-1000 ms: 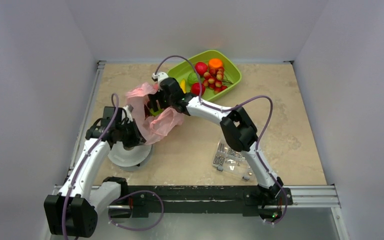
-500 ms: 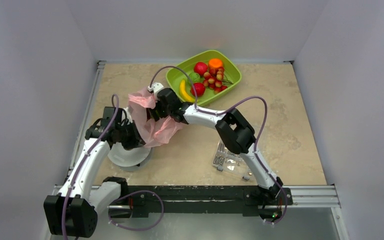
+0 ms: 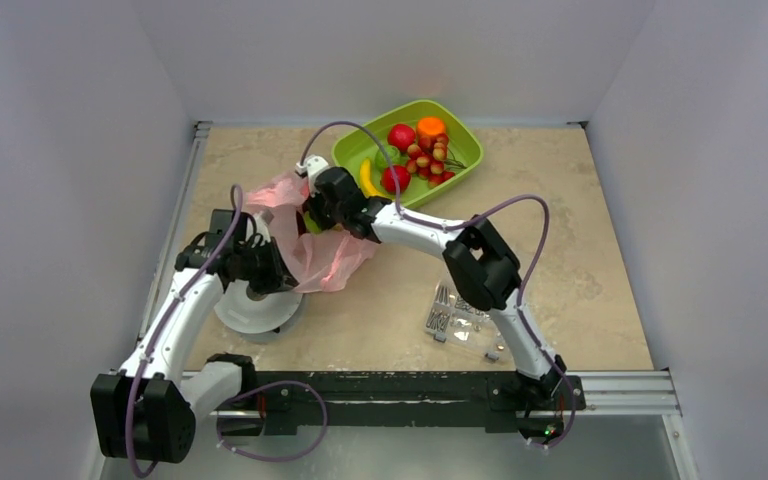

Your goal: Take the fake fruits out of the plastic bag

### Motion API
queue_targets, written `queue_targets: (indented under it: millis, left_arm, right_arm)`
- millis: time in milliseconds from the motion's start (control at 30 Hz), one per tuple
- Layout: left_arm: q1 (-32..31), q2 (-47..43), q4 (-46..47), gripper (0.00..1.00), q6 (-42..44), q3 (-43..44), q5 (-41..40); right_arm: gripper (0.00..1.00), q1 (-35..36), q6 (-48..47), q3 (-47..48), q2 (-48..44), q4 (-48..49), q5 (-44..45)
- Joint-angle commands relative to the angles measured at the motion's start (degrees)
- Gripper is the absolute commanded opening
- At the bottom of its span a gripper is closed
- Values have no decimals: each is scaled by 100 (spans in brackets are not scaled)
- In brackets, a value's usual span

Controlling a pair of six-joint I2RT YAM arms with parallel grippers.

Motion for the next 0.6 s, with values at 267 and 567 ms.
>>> queue_targets:
  millis: [267, 567]
  left_arm:
    - [29, 310, 386, 0, 426, 19, 182]
    - [29, -79, 664, 0, 626, -52, 253]
  right_arm:
    - [2, -21, 417, -197, -1282, 515, -248]
    - [12, -24, 255, -507, -1279, 489, -195]
